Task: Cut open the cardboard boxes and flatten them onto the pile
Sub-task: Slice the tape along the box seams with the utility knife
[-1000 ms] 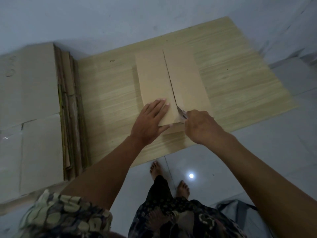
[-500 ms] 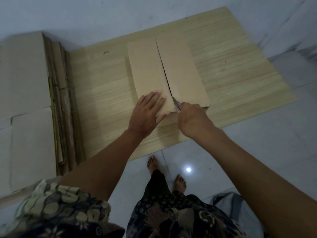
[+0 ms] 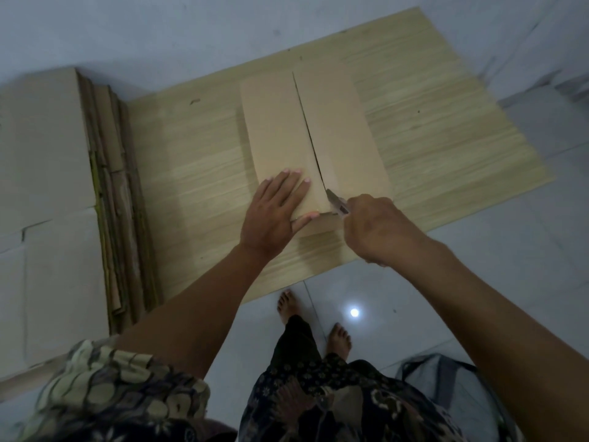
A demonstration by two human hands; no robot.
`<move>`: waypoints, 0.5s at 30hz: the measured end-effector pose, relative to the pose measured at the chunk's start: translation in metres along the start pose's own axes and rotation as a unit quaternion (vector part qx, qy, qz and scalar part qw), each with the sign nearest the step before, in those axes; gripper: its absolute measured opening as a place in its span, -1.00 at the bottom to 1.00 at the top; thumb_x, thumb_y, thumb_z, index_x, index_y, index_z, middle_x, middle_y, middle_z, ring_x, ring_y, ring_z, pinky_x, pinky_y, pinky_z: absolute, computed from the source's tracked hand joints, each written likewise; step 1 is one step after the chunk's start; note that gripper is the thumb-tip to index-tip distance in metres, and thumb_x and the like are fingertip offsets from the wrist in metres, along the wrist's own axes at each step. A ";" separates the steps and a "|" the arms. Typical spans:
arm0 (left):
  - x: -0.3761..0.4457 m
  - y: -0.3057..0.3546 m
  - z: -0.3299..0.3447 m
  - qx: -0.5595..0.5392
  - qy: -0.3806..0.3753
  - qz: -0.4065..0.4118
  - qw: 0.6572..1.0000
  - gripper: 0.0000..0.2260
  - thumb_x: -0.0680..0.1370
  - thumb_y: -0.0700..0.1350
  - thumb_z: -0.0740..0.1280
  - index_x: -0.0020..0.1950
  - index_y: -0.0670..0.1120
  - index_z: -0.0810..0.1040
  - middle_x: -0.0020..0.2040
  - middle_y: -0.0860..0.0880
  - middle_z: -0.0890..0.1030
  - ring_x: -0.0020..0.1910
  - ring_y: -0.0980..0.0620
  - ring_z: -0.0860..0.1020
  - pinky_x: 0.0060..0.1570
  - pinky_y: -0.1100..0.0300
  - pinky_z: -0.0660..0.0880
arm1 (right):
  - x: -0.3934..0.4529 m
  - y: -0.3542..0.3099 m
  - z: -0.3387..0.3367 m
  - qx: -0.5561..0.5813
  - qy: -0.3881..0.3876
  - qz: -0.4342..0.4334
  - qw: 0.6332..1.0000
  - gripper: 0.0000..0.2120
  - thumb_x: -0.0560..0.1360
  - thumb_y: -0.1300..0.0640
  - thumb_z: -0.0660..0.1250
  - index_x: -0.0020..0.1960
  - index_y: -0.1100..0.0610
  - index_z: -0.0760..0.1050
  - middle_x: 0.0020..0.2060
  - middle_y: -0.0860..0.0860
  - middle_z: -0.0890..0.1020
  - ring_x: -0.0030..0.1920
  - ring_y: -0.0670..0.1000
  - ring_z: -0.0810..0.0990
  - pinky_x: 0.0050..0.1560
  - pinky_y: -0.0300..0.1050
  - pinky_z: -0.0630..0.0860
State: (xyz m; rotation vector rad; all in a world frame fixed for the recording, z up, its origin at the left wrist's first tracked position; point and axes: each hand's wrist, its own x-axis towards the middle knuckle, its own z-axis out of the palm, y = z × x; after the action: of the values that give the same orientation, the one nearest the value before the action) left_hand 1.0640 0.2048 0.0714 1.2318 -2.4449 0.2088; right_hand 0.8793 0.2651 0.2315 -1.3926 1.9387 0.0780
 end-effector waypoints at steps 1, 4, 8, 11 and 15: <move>-0.001 0.000 0.000 -0.001 -0.002 0.002 1.000 -0.41 0.69 0.26 0.07 0.51 -0.13 0.44 0.51 -0.14 0.43 0.51 -0.16 0.37 0.45 -0.12 0.30 | -0.001 -0.001 0.002 -0.002 0.002 -0.001 1.000 -0.72 0.61 0.25 0.17 0.29 0.24 0.45 0.23 0.24 0.49 0.17 0.25 0.58 -0.06 -0.06 0.48; 0.001 0.001 -0.001 0.007 -0.014 0.004 1.000 -0.42 0.70 0.25 0.05 0.53 -0.13 0.42 0.52 -0.16 0.41 0.52 -0.17 0.35 0.46 -0.13 0.29 | -0.001 -0.012 0.003 -0.004 0.008 -0.006 1.000 -0.71 0.63 0.22 0.17 0.33 0.24 0.43 0.31 0.23 0.46 0.26 0.22 0.52 0.00 -0.10 0.40; 0.001 0.003 -0.001 0.005 -0.024 -0.014 1.000 -0.40 0.69 0.26 0.02 0.55 -0.12 0.37 0.55 -0.14 0.37 0.54 -0.16 0.31 0.49 -0.11 0.24 | -0.007 -0.015 -0.007 -0.036 -0.016 0.006 0.999 -0.70 0.62 0.27 0.19 0.34 0.25 0.38 0.33 0.24 0.41 0.24 0.24 0.53 -0.05 -0.06 0.42; 0.002 0.002 -0.003 0.005 -0.028 -0.012 1.000 -0.40 0.70 0.26 0.02 0.56 -0.11 0.37 0.55 -0.14 0.36 0.55 -0.17 0.31 0.49 -0.12 0.25 | -0.007 -0.016 -0.014 -0.048 -0.026 0.017 0.998 -0.72 0.57 0.34 0.24 0.27 0.27 0.41 0.25 0.27 0.46 -0.01 0.20 0.61 -0.23 -0.05 0.47; 0.004 0.007 -0.002 0.015 -0.016 -0.047 0.999 -0.42 0.70 0.25 0.02 0.54 -0.12 0.40 0.54 -0.16 0.39 0.53 -0.18 0.33 0.47 -0.12 0.26 | -0.003 -0.007 0.003 0.026 0.025 -0.015 0.999 -0.77 0.62 0.21 0.19 0.24 0.25 0.46 0.20 0.27 0.54 0.09 0.25 0.60 -0.15 -0.05 0.49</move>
State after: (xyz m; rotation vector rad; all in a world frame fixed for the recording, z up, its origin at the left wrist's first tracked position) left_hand 1.0569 0.2067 0.0757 1.3698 -2.4124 0.2005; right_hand 0.8867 0.2659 0.2334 -1.4016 1.9458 -0.0230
